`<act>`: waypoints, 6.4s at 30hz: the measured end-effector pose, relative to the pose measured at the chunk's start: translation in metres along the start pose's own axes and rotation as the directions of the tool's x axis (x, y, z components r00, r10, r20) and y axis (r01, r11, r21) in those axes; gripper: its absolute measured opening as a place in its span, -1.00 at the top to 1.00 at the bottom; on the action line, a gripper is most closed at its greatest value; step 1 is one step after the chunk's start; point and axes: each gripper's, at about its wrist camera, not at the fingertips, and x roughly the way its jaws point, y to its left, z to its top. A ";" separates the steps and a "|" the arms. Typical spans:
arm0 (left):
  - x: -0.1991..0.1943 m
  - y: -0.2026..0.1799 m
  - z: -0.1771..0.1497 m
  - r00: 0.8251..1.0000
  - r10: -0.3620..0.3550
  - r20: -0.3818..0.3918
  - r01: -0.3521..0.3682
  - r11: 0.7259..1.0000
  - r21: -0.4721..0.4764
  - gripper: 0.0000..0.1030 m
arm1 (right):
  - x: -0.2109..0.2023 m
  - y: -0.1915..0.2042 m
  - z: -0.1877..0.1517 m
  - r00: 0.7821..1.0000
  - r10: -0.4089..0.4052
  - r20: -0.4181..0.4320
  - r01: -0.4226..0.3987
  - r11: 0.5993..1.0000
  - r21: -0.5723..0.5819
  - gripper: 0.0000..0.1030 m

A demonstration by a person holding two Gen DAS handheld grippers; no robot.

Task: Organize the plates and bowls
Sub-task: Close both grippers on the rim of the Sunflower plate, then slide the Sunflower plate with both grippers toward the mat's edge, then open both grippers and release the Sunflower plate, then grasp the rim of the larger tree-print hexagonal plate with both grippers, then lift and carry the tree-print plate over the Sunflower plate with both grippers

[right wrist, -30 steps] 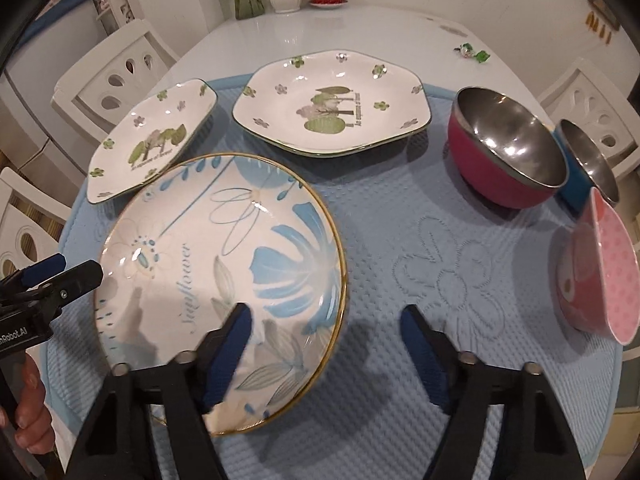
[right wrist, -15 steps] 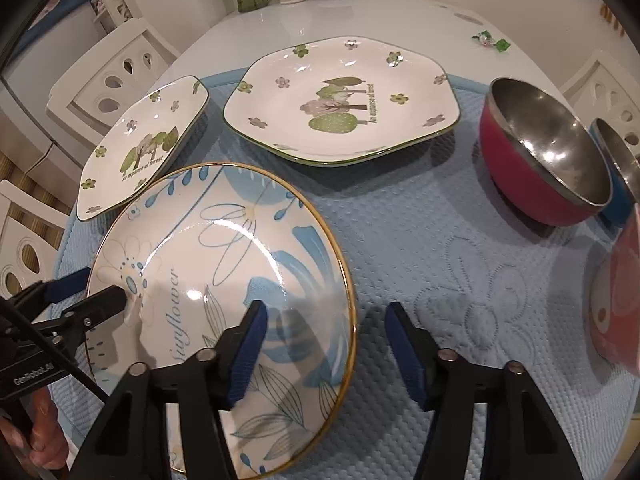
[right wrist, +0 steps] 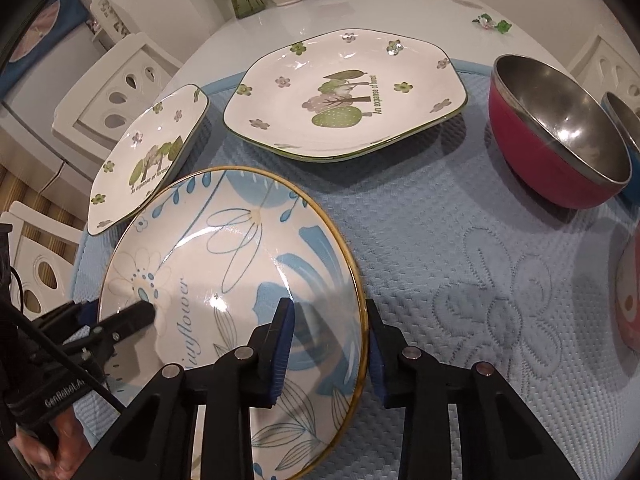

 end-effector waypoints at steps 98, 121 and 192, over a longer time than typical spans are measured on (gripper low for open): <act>-0.063 0.128 0.083 0.982 0.097 0.160 -0.077 0.989 -0.130 -0.47 | -0.021 0.118 0.061 0.991 0.129 -0.037 -0.132 0.987 -0.090 -0.05; 0.029 0.147 0.130 0.997 0.015 0.072 -0.008 0.996 -0.090 -0.07 | 0.065 0.109 0.111 0.993 0.119 -0.020 -0.121 0.987 -0.110 0.18; -0.149 0.037 -0.073 0.974 -0.115 0.197 0.114 0.993 0.014 0.04 | -0.131 0.111 -0.106 0.983 0.167 0.080 -0.114 0.885 -0.452 0.37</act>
